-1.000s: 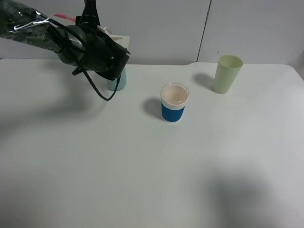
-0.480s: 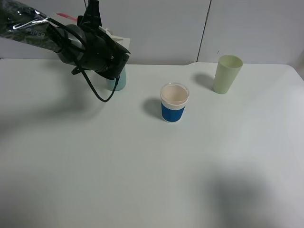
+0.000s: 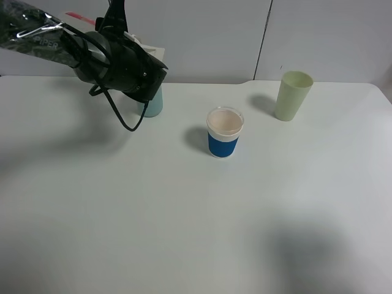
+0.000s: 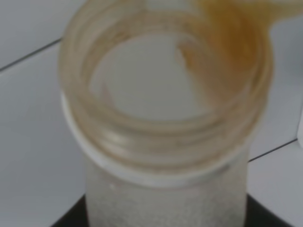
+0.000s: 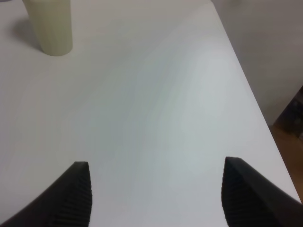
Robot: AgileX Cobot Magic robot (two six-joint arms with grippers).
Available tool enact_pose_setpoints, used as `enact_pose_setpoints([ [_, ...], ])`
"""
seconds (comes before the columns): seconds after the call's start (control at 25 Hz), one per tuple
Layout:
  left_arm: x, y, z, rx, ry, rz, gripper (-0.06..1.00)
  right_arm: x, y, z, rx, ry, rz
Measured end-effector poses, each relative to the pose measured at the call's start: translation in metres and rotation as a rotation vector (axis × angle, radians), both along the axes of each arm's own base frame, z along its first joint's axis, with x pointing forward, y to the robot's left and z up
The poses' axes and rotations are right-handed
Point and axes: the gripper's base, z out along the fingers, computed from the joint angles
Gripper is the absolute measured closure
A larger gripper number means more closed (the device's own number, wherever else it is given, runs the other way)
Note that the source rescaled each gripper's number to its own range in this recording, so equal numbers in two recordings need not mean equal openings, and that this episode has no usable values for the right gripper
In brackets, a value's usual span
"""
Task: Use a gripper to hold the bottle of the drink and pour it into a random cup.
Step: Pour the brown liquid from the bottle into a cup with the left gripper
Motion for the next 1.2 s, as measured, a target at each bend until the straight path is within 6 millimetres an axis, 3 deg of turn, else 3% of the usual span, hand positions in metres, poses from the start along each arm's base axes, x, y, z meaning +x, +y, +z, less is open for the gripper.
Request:
enact_pose_setpoints([
  [1.2, -0.006, -0.013, -0.001, 0.046, 0.029, -0.039, 0.94, 0.000, 0.000, 0.000, 0.000, 0.000, 0.000],
])
